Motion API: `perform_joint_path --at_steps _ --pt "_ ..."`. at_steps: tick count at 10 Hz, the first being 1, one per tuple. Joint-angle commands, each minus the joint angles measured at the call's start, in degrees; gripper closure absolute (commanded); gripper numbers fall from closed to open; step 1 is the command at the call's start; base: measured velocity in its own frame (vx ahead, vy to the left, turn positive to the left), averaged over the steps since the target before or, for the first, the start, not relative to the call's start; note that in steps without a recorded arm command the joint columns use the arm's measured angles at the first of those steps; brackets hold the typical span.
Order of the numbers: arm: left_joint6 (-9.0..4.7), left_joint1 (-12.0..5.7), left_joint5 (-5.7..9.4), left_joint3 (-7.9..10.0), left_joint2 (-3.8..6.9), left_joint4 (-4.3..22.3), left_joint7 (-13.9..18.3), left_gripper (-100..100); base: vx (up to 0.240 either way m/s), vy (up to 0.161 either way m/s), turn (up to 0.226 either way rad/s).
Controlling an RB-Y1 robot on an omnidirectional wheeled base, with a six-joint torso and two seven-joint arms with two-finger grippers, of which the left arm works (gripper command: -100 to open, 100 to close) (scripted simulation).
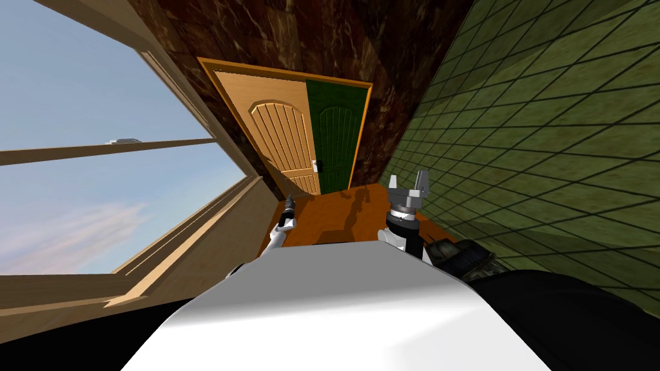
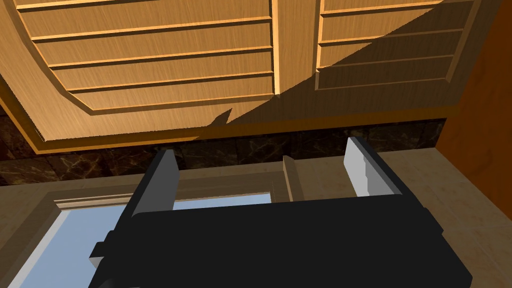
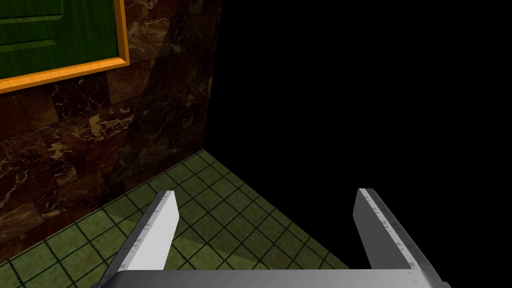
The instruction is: Pull the door open
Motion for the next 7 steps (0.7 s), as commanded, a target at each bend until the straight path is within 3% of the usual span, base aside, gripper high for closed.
perform_joint_path --at_steps 1,7 --pt "-0.63 -1.08 0.05 0.23 0.21 1.7 0.1 -100 -0.019 0.035 -0.025" --pt "-2.53 -5.36 0.28 1.20 1.18 8.0 0.4 -100 0.025 0.032 -0.027"
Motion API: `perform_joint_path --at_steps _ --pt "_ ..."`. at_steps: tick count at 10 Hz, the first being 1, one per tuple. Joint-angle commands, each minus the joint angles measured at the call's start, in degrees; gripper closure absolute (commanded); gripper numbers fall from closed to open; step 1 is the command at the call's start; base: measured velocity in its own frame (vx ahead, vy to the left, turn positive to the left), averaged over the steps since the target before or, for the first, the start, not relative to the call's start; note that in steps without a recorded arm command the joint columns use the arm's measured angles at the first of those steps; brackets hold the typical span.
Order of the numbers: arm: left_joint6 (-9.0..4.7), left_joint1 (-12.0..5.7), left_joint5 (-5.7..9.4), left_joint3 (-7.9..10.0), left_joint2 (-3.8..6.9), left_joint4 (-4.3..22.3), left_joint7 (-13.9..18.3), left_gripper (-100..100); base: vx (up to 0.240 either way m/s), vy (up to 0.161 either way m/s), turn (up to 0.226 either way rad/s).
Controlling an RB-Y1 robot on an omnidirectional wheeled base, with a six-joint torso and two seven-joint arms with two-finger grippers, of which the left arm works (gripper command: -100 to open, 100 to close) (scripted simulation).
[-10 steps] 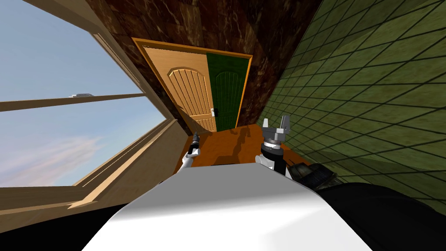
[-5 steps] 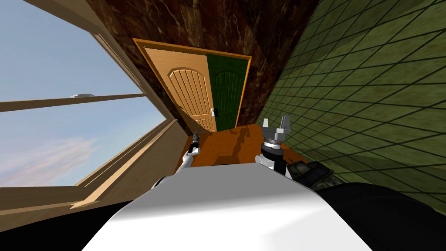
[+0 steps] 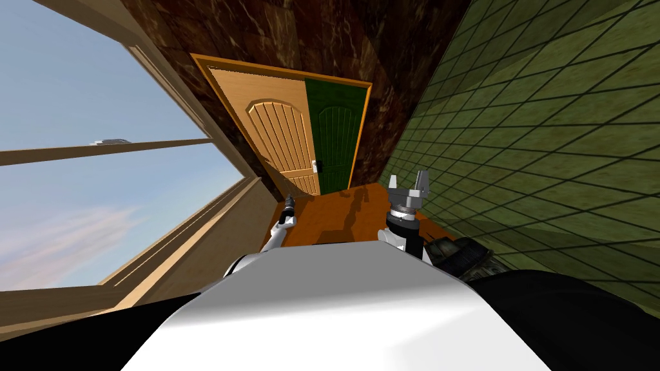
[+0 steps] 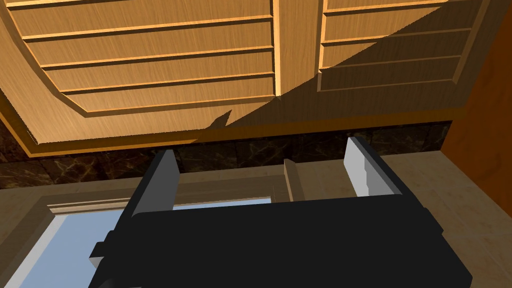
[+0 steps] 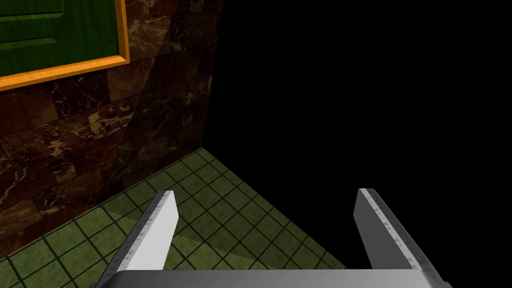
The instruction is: Pull the door open
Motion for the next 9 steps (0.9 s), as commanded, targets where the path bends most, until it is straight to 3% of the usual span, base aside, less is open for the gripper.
perform_joint_path --at_steps 1,9 --pt "-0.54 -1.07 0.06 0.23 0.29 1.6 0.1 -100 0.073 0.019 -0.034" --pt "-3.10 -6.77 0.38 1.53 1.59 10.0 0.5 -100 0.131 0.017 -0.028"
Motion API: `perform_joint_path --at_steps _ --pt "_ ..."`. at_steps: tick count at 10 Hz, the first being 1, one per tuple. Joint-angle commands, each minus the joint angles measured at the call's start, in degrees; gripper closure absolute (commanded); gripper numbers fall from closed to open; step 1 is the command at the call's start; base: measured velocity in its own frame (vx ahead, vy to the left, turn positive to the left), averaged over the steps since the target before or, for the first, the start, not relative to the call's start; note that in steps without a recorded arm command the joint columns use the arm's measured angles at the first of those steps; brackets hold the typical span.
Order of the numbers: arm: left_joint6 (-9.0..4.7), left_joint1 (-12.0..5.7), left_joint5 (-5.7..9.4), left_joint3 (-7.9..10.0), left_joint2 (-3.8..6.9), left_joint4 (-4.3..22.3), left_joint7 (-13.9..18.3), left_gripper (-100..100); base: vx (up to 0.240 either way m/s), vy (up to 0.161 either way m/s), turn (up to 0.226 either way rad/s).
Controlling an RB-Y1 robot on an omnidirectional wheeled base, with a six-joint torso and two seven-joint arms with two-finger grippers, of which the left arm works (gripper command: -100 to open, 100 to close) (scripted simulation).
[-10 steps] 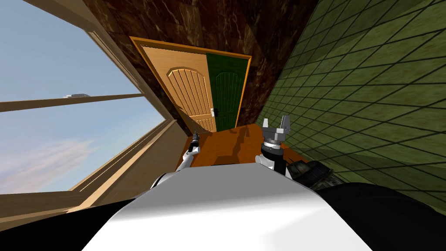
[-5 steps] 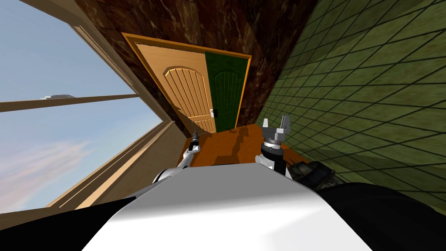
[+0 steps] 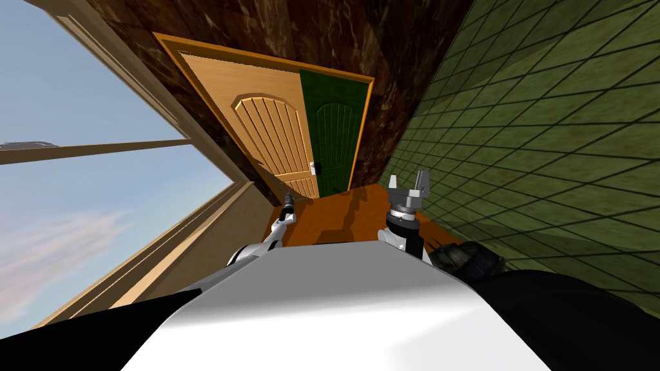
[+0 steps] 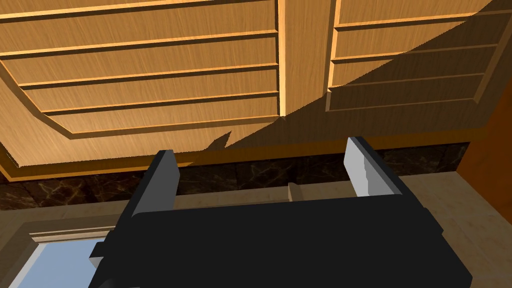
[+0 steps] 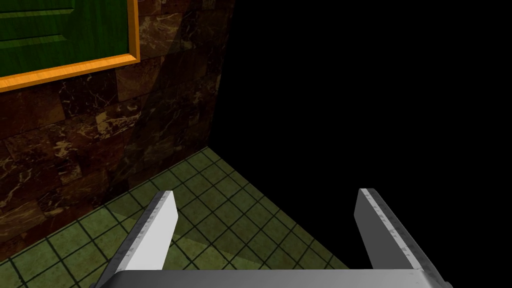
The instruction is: Pull the door open
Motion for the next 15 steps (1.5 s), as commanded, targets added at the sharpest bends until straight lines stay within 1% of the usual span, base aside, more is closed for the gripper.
perform_joint_path --at_steps 1,4,10,15 --pt "-0.61 -1.02 0.05 0.20 0.24 1.6 0.1 -100 0.184 0.016 -0.023" --pt "-1.32 -2.60 0.14 0.57 0.61 3.9 0.2 -100 0.175 -0.001 -0.022" --pt "-2.45 -5.08 0.28 1.15 1.20 7.5 0.4 -100 0.212 -0.007 -0.017" --pt "-3.07 -6.42 0.36 1.48 1.54 9.5 0.5 -100 0.207 -0.024 -0.012"
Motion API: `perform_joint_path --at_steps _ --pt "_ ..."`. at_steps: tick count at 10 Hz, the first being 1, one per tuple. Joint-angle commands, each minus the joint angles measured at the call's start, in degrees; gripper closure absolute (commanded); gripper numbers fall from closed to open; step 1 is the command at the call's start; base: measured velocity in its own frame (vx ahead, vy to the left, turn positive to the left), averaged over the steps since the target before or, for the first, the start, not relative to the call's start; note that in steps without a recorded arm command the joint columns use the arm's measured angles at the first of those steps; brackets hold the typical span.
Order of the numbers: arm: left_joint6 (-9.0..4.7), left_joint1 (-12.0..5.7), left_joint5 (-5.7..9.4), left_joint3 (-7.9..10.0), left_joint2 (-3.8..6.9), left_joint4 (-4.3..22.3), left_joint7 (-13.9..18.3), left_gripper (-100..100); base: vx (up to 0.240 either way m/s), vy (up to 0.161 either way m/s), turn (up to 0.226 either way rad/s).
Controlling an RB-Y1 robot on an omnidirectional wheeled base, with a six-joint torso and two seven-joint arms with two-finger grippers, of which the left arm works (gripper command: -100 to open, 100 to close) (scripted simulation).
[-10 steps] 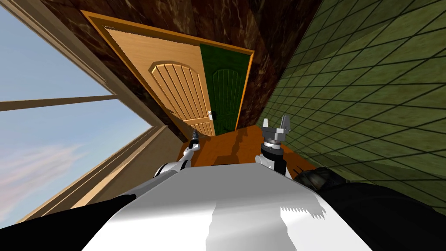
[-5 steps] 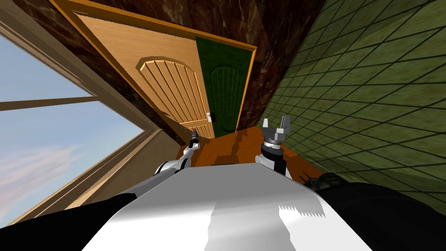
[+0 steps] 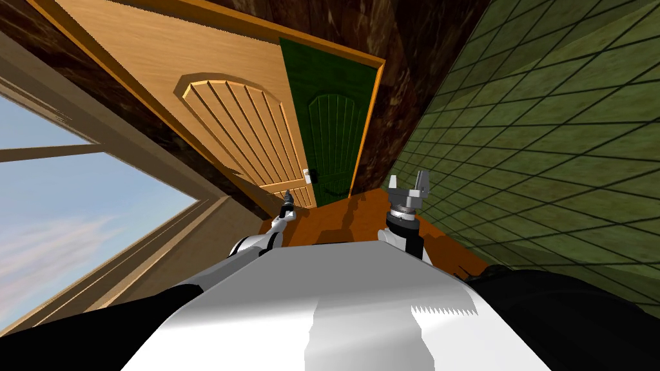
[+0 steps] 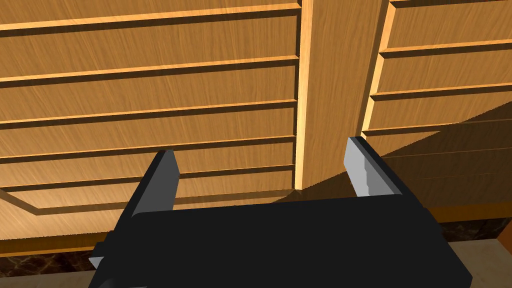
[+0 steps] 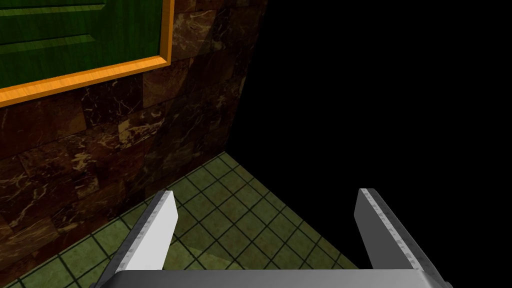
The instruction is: Pull the door open
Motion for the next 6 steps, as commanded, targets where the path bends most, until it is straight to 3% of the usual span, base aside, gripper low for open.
perform_joint_path --at_steps 1,6 --pt "-0.29 -0.52 0.02 0.10 0.13 0.8 0.0 -100 0.190 0.000 -0.015" --pt "-0.71 -1.43 0.08 0.32 0.36 2.2 0.1 -100 0.198 -0.038 -0.008"
